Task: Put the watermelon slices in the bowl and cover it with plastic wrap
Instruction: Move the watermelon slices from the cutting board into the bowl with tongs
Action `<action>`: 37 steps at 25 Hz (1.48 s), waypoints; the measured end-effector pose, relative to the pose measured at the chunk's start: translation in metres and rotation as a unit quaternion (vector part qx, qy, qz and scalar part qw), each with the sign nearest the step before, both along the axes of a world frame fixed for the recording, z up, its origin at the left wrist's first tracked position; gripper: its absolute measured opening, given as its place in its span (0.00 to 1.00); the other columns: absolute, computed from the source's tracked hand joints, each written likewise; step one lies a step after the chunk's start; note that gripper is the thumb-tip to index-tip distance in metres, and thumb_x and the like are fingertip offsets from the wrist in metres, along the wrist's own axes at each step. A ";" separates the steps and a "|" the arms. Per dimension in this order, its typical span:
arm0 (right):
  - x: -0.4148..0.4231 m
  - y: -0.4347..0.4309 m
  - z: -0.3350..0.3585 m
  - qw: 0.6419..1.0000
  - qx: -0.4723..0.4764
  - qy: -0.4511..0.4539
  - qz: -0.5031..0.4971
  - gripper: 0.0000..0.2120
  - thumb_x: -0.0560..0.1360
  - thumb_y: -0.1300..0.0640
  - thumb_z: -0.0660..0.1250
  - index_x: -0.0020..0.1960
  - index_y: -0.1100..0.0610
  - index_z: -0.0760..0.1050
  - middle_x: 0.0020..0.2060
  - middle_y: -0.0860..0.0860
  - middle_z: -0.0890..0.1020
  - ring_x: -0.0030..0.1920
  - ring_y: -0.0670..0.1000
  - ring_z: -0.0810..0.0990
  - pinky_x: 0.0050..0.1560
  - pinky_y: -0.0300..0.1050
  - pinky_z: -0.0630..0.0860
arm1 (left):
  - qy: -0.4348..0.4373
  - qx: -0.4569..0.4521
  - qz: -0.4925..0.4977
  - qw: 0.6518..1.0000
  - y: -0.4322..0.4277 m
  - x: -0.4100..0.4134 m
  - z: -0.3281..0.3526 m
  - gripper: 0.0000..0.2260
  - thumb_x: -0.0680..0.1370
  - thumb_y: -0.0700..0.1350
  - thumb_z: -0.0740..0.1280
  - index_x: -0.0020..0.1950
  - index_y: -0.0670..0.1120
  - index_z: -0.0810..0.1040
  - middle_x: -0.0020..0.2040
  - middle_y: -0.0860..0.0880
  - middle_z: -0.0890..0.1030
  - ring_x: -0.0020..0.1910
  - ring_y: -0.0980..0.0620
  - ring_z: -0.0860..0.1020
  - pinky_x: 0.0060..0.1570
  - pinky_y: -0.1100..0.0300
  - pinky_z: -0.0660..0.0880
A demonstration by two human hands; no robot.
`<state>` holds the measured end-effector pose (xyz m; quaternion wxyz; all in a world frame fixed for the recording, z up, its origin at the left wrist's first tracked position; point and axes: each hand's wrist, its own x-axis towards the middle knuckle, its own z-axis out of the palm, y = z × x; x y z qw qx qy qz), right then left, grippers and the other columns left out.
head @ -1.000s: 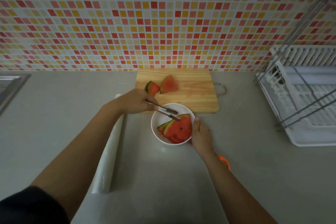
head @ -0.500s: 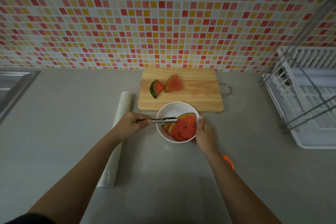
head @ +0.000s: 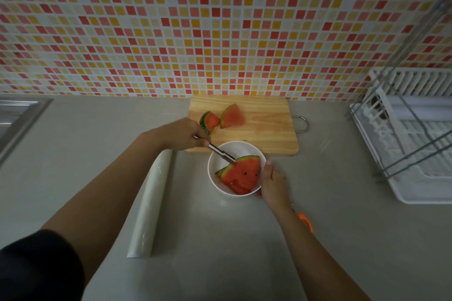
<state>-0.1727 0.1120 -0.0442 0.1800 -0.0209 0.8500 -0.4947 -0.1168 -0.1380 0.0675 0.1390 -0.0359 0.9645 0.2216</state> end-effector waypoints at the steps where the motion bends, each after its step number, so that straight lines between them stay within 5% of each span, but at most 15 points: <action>1: -0.001 0.001 -0.002 1.000 0.004 0.001 0.005 0.26 0.81 0.46 0.47 0.38 0.57 0.77 0.32 0.52 0.80 0.28 0.45 0.79 0.25 0.40 0.77 | 0.002 -0.013 -0.004 1.000 -0.002 -0.004 0.002 0.10 0.78 0.48 0.66 0.57 0.49 0.83 0.54 0.49 0.84 0.50 0.52 0.78 0.51 0.61 0.71; 3: -0.002 0.001 -0.003 0.999 0.019 0.019 0.021 0.24 0.81 0.48 0.48 0.45 0.59 0.77 0.37 0.57 0.82 0.30 0.45 0.78 0.27 0.37 0.77 | 0.015 -0.042 -0.007 0.999 -0.006 -0.009 0.005 0.11 0.78 0.48 0.65 0.58 0.51 0.82 0.53 0.50 0.84 0.45 0.55 0.76 0.45 0.65 0.69; 6: 0.000 0.001 -0.002 1.000 -0.013 -0.011 0.002 0.25 0.80 0.44 0.46 0.41 0.56 0.76 0.34 0.52 0.79 0.33 0.51 0.81 0.34 0.52 0.82 | 0.044 -0.011 0.006 0.999 -0.007 -0.009 0.004 0.10 0.78 0.49 0.66 0.57 0.51 0.83 0.45 0.51 0.84 0.36 0.61 0.73 0.37 0.74 0.64; 13: 0.002 -0.001 0.003 1.000 -0.004 0.005 0.000 0.27 0.80 0.43 0.47 0.30 0.52 0.72 0.27 0.49 0.78 0.23 0.43 0.78 0.21 0.39 0.75 | 0.092 0.039 -0.010 0.995 0.033 -0.006 -0.022 0.09 0.78 0.43 0.66 0.56 0.46 0.83 0.44 0.45 0.85 0.42 0.47 0.79 0.43 0.59 0.70; 22: 0.003 0.002 0.005 1.000 -0.019 -0.005 -0.009 0.27 0.80 0.44 0.47 0.31 0.54 0.73 0.27 0.50 0.79 0.26 0.45 0.80 0.27 0.48 0.81 | 0.130 0.034 0.031 0.991 0.031 0.007 -0.029 0.10 0.79 0.47 0.65 0.57 0.49 0.83 0.45 0.46 0.85 0.41 0.50 0.78 0.42 0.60 0.70; 26: 0.003 0.001 0.005 1.000 -0.014 0.010 -0.002 0.26 0.81 0.45 0.48 0.31 0.53 0.72 0.27 0.49 0.78 0.24 0.42 0.78 0.22 0.43 0.78 | 0.177 0.060 0.239 0.953 0.021 0.000 -0.033 0.12 0.79 0.50 0.64 0.53 0.46 0.84 0.40 0.43 0.83 0.40 0.48 0.77 0.40 0.60 0.68; 29: 0.003 -0.001 0.006 1.000 -0.010 0.008 -0.004 0.24 0.81 0.45 0.48 0.34 0.53 0.73 0.28 0.47 0.77 0.23 0.41 0.77 0.20 0.42 0.77 | 0.116 0.073 0.417 0.899 0.014 -0.014 -0.042 0.17 0.77 0.50 0.63 0.41 0.38 0.83 0.34 0.42 0.78 0.35 0.46 0.75 0.34 0.57 0.68; 35: -0.001 0.001 -0.003 0.999 0.012 0.037 0.004 0.24 0.81 0.47 0.47 0.36 0.55 0.74 0.27 0.48 0.77 0.24 0.38 0.77 0.20 0.30 0.69 | 0.112 0.142 0.451 0.874 0.019 -0.033 -0.060 0.15 0.76 0.51 0.63 0.31 0.49 0.77 0.36 0.45 0.79 0.37 0.45 0.76 0.38 0.57 0.69; 37: -0.002 0.001 -0.005 0.998 0.021 0.050 0.011 0.24 0.81 0.48 0.47 0.40 0.57 0.75 0.31 0.52 0.79 0.31 0.45 0.79 0.29 0.37 0.73 | 0.111 0.125 0.443 0.881 0.020 -0.041 -0.063 0.15 0.77 0.51 0.63 0.32 0.49 0.78 0.32 0.48 0.77 0.36 0.46 0.75 0.39 0.58 0.67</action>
